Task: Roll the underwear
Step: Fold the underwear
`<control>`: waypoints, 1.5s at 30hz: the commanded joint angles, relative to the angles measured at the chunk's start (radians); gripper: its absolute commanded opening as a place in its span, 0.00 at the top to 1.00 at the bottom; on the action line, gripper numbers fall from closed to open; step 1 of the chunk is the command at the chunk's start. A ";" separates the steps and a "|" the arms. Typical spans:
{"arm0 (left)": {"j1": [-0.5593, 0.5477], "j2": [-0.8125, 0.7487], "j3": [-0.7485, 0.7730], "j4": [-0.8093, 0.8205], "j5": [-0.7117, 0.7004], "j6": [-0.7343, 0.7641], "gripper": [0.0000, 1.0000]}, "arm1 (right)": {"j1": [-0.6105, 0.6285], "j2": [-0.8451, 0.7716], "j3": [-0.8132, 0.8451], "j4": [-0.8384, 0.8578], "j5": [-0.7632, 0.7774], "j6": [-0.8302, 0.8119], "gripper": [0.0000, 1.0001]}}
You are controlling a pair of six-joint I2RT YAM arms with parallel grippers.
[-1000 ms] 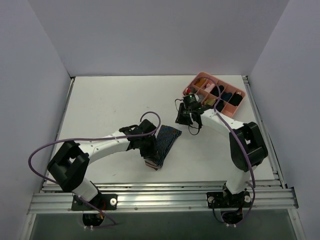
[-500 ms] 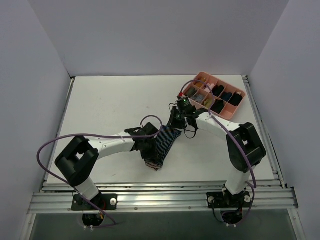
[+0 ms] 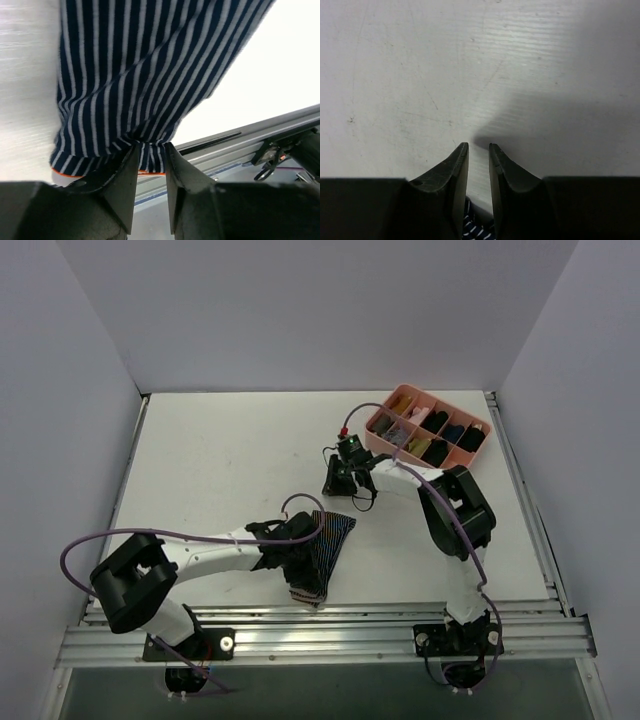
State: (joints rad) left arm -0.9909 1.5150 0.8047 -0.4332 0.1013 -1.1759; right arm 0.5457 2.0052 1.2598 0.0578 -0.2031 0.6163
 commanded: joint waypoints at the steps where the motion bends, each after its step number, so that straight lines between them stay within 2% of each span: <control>1: -0.005 -0.022 0.065 0.062 -0.009 0.001 0.64 | 0.014 0.010 0.072 -0.047 -0.007 -0.059 0.80; 3: 0.033 -0.032 0.150 0.025 -0.005 0.048 0.57 | 0.000 -0.026 0.088 -0.085 -0.015 -0.062 0.78; 4: 0.058 -0.029 0.186 -0.048 0.006 0.099 0.56 | -0.009 -0.043 0.095 -0.104 -0.013 -0.061 0.77; 10: 0.250 -0.041 0.362 -0.238 -0.002 0.309 0.49 | -0.041 -0.210 0.046 -0.236 0.007 -0.050 0.61; 11: 0.314 -0.035 0.372 -0.245 0.012 0.368 0.48 | -0.041 -0.232 0.032 -0.245 0.004 -0.050 0.60; 14: 0.401 0.020 0.390 -0.210 0.104 0.484 0.48 | -0.041 -0.307 -0.045 -0.272 0.004 -0.044 0.60; 15: 0.412 0.063 0.396 -0.199 0.159 0.510 0.48 | -0.041 -0.345 -0.063 -0.283 0.004 -0.044 0.60; 20: 0.425 0.194 0.433 -0.155 0.216 0.617 0.48 | -0.041 -0.460 -0.160 -0.322 0.007 -0.046 0.62; 27: 0.432 0.341 0.416 -0.022 0.308 0.627 0.48 | 0.016 -0.661 -0.332 -0.294 -0.058 0.008 0.62; 34: 0.442 0.439 0.433 0.013 0.347 0.624 0.49 | 0.062 -0.688 -0.430 -0.262 -0.038 0.048 0.60; 35: 0.443 0.445 0.432 0.016 0.350 0.622 0.50 | 0.063 -0.688 -0.430 -0.260 -0.035 0.046 0.60; 39: 0.455 0.459 0.427 0.028 0.353 0.608 0.69 | 0.066 -0.665 -0.424 -0.247 -0.050 0.027 0.61; 40: 0.459 0.456 0.426 0.027 0.339 0.605 0.77 | 0.074 -0.657 -0.418 -0.243 -0.055 0.019 0.61; 41: 0.465 0.452 0.424 0.025 0.330 0.596 0.81 | 0.083 -0.648 -0.410 -0.239 -0.058 0.013 0.61; 45: 0.523 0.432 0.424 -0.025 0.249 0.565 0.97 | 0.132 -0.550 -0.301 -0.239 -0.050 -0.004 0.62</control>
State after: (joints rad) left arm -0.5182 1.9579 1.2160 -0.4500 0.4400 -0.6018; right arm 0.6456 1.3933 0.8654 -0.1917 -0.2516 0.6342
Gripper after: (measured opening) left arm 0.064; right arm 0.383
